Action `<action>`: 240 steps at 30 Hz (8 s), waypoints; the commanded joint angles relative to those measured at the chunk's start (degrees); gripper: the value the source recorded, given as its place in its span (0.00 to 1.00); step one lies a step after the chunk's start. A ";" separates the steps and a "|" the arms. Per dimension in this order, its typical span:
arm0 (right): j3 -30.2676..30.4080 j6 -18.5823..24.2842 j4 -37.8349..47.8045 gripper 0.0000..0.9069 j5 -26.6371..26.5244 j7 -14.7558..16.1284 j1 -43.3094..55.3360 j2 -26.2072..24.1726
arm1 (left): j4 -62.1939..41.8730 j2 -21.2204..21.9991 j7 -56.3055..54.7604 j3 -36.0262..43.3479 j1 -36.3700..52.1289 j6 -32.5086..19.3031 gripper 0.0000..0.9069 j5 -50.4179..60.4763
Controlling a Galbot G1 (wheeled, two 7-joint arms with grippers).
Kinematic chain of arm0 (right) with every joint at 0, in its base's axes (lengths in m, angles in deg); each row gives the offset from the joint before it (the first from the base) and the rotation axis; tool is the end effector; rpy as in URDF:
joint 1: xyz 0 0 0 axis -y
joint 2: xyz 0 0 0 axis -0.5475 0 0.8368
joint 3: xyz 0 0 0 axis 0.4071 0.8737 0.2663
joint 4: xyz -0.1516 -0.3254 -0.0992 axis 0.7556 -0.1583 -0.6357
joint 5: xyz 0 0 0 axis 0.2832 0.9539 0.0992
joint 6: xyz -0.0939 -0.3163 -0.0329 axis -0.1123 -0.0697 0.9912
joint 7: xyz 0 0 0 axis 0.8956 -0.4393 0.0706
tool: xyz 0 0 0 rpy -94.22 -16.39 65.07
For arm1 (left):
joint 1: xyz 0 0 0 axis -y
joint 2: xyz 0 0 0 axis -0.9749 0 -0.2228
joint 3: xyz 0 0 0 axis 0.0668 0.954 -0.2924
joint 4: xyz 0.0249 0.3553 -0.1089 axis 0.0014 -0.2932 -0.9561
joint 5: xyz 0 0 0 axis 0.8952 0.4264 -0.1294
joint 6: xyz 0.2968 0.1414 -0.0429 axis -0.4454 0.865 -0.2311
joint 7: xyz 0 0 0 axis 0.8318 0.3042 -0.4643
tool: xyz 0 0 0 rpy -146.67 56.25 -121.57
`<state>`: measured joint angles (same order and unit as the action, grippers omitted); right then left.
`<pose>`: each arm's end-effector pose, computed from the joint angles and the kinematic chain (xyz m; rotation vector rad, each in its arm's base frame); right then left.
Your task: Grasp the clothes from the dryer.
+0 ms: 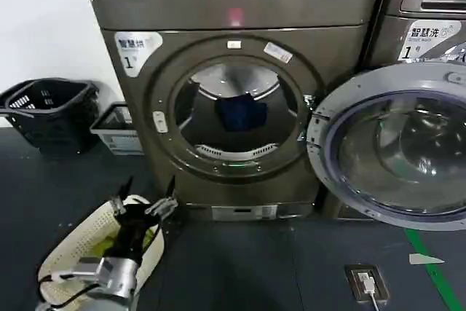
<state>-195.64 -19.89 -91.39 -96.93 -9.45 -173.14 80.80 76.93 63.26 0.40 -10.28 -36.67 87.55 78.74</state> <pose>-0.1669 -0.3881 0.0983 1.5492 2.1865 -0.4464 0.1554 0.0137 -0.2116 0.1190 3.0771 -0.0378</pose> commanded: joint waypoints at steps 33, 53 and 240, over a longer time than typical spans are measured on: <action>0.13 2.16 -0.34 1.00 -1.03 0.78 0.27 -0.15 | -2.01 -0.03 0.87 0.23 1.10 -1.11 1.00 1.14; -0.36 7.54 0.22 1.00 -3.67 0.39 -1.33 0.03 | -4.28 -1.04 1.02 1.24 3.15 -1.88 1.00 1.74; 1.56 4.40 -1.37 1.00 5.16 5.34 -0.12 2.31 | -132.68 5.71 57.85 52.59 94.99 -11.37 0.00 30.59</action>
<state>-194.18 -15.51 -92.66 -91.79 -4.04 -173.32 83.03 -56.51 69.18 58.56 43.31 58.04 75.98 109.33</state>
